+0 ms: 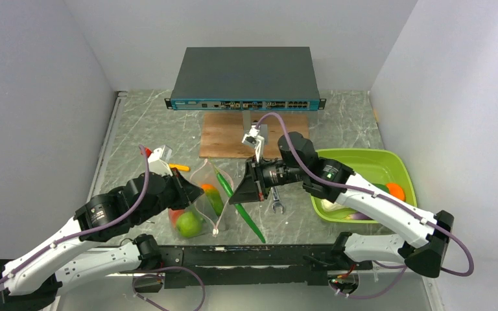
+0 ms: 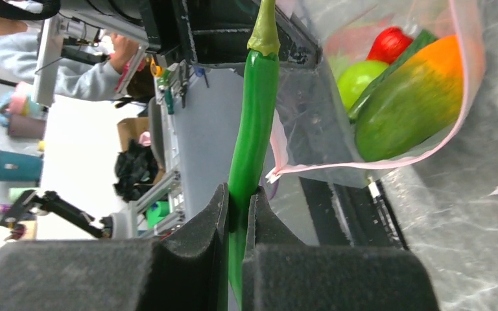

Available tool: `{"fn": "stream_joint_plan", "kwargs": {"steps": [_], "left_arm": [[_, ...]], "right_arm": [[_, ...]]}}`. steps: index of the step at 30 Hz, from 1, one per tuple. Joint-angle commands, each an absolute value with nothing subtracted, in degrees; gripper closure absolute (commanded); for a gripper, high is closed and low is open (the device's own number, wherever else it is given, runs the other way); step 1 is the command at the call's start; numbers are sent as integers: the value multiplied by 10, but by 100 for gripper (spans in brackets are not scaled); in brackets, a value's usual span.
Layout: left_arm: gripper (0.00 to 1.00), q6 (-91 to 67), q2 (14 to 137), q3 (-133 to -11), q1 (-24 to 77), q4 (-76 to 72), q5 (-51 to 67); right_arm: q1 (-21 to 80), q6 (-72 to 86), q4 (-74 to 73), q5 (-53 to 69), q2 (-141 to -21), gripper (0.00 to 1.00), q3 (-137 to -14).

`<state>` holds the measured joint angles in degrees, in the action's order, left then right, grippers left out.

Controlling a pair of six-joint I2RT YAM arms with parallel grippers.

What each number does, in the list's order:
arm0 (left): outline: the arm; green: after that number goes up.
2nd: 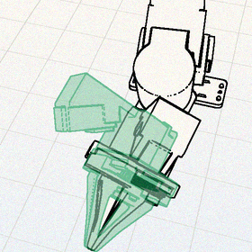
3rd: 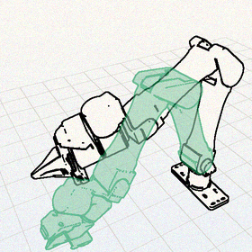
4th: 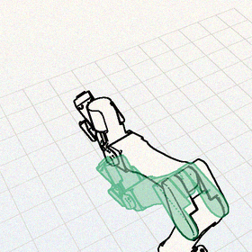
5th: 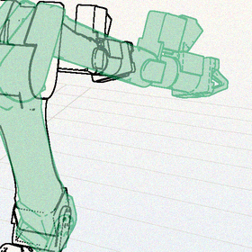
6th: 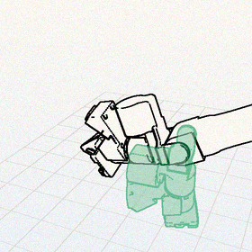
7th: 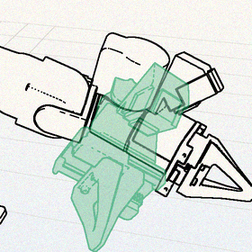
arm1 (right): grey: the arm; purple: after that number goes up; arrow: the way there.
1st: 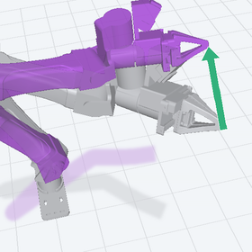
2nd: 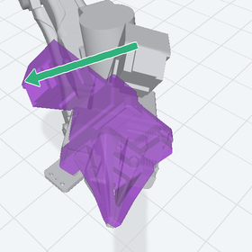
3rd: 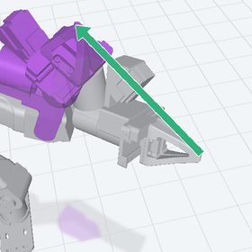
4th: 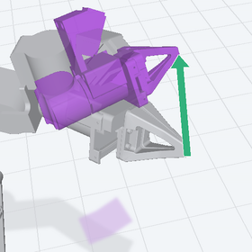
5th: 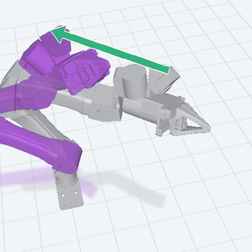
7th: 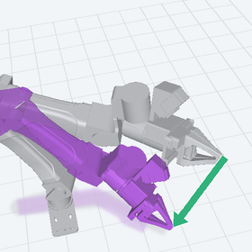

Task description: Place the food in the zip-top bag and seal the zipper

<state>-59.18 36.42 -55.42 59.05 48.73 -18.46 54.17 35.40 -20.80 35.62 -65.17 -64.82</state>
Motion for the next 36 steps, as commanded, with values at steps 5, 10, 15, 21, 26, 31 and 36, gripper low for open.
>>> {"fn": "stream_joint_plan", "kwargs": {"steps": [5, 10, 15, 21, 26, 31, 36], "left_arm": [[100, -586, 362, -561, 592, 460, -193], [100, -578, 370, -568, 592, 460, -186], [100, -571, 383, -576, 592, 472, -180], [100, -573, 378, -563, 592, 453, -167], [100, -570, 388, -564, 592, 448, -158], [100, -570, 394, -573, 592, 445, -144], [100, -572, 388, -571, 592, 448, -146]], "right_arm": [[582, 425, -300, 308, -733, 100, -679], [584, 417, -295, 330, -761, 100, -693], [583, 461, -246, 330, -784, 97, -689], [580, 499, -195, 293, -790, 91, -702], [547, 556, -99, 277, -818, 91, -689], [526, 680, 91, 312, -851, 89, -633], [536, 657, 69, 311, -867, 78, -652]]}}
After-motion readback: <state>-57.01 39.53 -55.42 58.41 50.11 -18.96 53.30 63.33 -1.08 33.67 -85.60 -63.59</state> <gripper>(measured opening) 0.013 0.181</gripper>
